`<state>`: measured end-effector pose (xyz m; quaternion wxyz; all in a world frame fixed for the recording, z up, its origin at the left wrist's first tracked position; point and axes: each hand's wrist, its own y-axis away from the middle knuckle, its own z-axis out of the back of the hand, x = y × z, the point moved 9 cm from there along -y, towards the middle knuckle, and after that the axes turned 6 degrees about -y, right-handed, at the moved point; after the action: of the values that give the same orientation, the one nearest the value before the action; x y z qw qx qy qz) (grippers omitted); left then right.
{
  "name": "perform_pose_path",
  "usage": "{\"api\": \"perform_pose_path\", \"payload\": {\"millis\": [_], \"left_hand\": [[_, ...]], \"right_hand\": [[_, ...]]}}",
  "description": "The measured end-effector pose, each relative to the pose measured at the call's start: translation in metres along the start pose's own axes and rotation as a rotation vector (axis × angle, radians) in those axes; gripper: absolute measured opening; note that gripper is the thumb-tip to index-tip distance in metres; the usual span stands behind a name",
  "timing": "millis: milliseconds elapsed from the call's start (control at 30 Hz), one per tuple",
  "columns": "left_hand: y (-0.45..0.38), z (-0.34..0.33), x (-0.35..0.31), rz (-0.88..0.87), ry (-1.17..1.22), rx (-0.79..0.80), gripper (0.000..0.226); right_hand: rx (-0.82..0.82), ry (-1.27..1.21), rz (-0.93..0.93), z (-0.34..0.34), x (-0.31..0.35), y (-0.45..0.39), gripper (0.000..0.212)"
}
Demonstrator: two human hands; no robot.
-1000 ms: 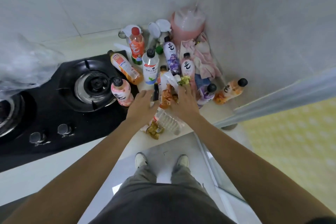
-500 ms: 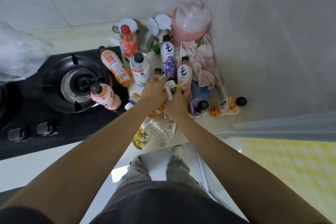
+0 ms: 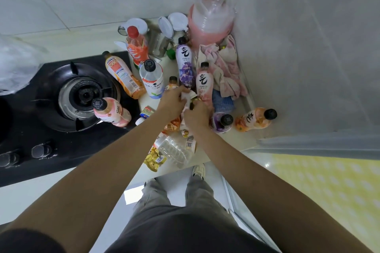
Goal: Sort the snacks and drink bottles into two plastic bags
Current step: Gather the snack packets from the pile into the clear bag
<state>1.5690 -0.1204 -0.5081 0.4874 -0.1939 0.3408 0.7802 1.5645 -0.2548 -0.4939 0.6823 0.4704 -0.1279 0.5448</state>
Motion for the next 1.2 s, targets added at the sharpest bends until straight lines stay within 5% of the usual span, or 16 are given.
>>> {"api": "perform_pose_path", "payload": {"millis": [167, 433, 633, 833, 1200], "left_hand": [[0.005, -0.001, 0.009, 0.012, -0.037, -0.017, 0.028], [0.041, 0.024, 0.010, 0.026, 0.128, -0.203, 0.015], [0.085, 0.054, 0.021, 0.000, 0.311, -0.316, 0.028], [0.135, 0.084, 0.030, -0.034, 0.405, -0.378, 0.044], [0.304, 0.115, 0.121, 0.290, 0.502, -0.697, 0.030]], "right_hand": [[0.009, -0.032, -0.069, -0.013, -0.008, -0.002, 0.025], [-0.049, 0.019, 0.119, 0.008, 0.024, 0.028, 0.021], [-0.163, -0.009, 0.327, 0.035, 0.045, 0.073, 0.032], [-0.252, -0.259, 0.456, 0.052, 0.057, 0.095, 0.018], [0.324, -0.316, 0.496, -0.038, 0.080, 0.157, 0.029]]}}
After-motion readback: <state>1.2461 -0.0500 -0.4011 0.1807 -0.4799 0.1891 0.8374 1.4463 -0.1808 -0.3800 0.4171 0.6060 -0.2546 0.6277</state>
